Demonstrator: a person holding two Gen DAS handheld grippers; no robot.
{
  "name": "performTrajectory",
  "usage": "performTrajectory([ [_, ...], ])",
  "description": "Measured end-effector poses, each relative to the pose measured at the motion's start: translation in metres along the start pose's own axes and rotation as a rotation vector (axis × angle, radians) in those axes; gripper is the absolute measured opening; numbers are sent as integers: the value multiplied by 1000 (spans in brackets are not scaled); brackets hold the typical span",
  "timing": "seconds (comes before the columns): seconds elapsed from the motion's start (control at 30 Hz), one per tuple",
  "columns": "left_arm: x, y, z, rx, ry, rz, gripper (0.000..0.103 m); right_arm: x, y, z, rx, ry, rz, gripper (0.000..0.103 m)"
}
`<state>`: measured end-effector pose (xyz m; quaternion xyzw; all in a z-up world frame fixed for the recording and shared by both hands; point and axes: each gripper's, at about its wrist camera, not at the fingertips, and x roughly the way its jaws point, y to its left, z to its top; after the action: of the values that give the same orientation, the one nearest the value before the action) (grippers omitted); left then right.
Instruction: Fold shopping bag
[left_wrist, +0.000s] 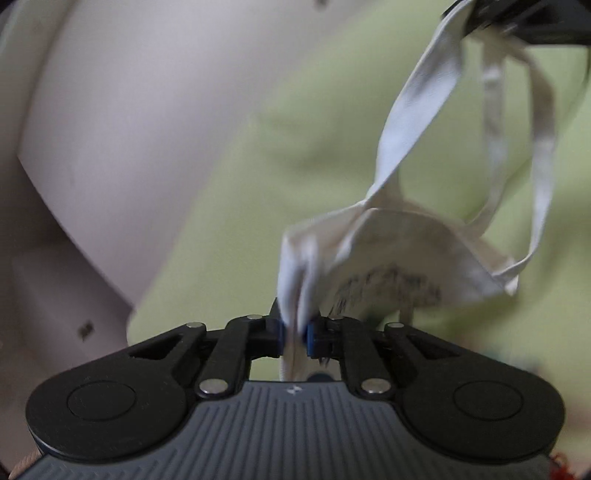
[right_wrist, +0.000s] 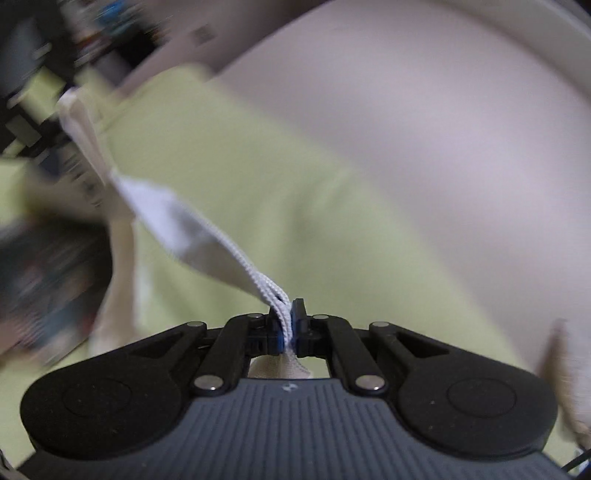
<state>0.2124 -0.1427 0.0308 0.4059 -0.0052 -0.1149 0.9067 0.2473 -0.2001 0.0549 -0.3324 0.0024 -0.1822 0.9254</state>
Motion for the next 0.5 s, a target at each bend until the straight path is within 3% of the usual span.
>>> performTrajectory([
  [0.1, -60, -26, 58, -20, -158, -96, 12, -14, -70, -7, 45, 7, -135, 2],
  [0.2, -134, -84, 94, -25, -262, -311, 17, -51, -127, -50, 56, 93, -224, 4],
  [0.23, -153, -104, 99, -34, -272, -409, 25, -66, -141, -70, 50, 153, -240, 5],
  [0.27, -171, -125, 103, -46, -272, -514, 26, -82, -155, -91, 43, 214, -256, 7],
  [0.3, -187, -144, 105, -64, -265, -615, 26, -96, -159, -119, 38, 310, -254, 16],
  [0.33, -200, -162, 105, -83, -246, -700, 26, -109, -160, -149, 32, 412, -248, 32],
  [0.37, -211, -178, 103, -89, -217, -765, 26, -123, -162, -178, 26, 515, -241, 37],
  [0.4, -219, -191, 99, -82, -185, -809, 26, -137, -164, -207, 21, 618, -233, 45],
  [0.5, -227, -205, 81, -63, -88, -854, 27, -184, -138, -273, 76, 874, -99, 52],
])
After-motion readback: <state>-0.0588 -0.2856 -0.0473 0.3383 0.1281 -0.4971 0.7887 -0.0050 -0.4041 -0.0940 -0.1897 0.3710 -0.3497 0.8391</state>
